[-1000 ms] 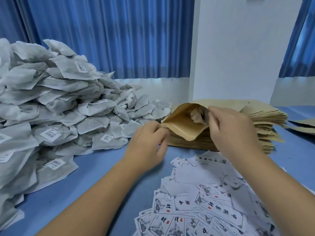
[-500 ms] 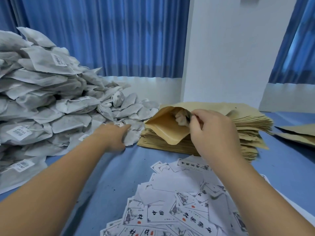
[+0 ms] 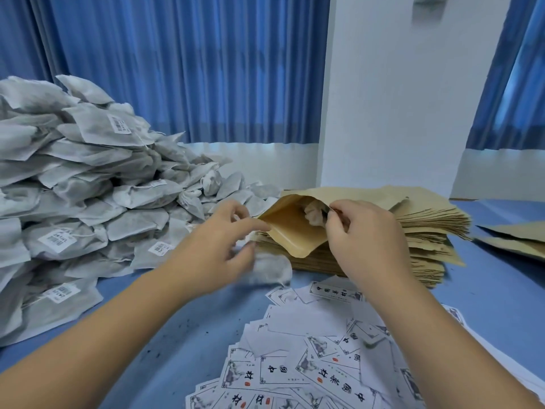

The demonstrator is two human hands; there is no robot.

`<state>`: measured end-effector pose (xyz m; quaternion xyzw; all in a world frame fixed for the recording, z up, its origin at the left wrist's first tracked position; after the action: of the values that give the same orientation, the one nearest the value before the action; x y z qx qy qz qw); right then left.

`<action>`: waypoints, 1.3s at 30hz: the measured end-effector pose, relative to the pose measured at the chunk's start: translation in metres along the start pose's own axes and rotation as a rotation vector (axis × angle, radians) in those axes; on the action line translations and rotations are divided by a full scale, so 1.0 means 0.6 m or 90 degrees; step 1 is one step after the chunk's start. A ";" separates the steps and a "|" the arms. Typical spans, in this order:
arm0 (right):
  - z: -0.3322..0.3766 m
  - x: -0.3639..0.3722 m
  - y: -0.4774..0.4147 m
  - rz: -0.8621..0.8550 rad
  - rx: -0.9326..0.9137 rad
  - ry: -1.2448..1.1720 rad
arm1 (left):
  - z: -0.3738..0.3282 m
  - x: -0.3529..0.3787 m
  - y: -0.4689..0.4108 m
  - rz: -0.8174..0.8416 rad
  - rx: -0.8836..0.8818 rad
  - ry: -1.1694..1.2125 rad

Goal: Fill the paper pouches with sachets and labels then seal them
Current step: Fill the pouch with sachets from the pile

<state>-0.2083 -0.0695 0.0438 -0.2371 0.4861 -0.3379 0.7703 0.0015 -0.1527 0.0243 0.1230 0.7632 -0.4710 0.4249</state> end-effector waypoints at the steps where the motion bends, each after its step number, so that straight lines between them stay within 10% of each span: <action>1: 0.000 0.000 0.000 0.001 0.001 0.000 | -0.013 0.002 -0.003 -0.031 0.008 0.007; 12: -0.007 0.000 -0.003 -0.009 -0.011 -0.013 | -0.015 0.034 0.035 0.443 -0.136 -0.184; 23: -0.007 -0.005 -0.007 0.004 0.007 -0.045 | -0.067 -0.007 -0.015 -0.022 0.112 -0.338; 32: 0.005 -0.002 -0.005 0.006 -0.050 -0.043 | -0.112 0.083 -0.102 0.122 -0.062 -0.436; 39: 0.002 0.002 -0.005 0.000 -0.059 -0.050 | -0.086 0.117 -0.139 0.153 -0.079 -0.079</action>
<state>-0.2077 -0.0722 0.0456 -0.2853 0.4706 -0.3052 0.7771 -0.1175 -0.1691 0.0321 0.1575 0.7429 -0.3754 0.5314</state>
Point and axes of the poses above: each hand's wrist, its own y-axis away from the middle knuckle, its own x-axis out of the palm, z = x × y, the point moved 1 cm from there along -y, towards the middle knuckle, and after that the axes turned 3 degrees about -y, right-handed, at the moved point
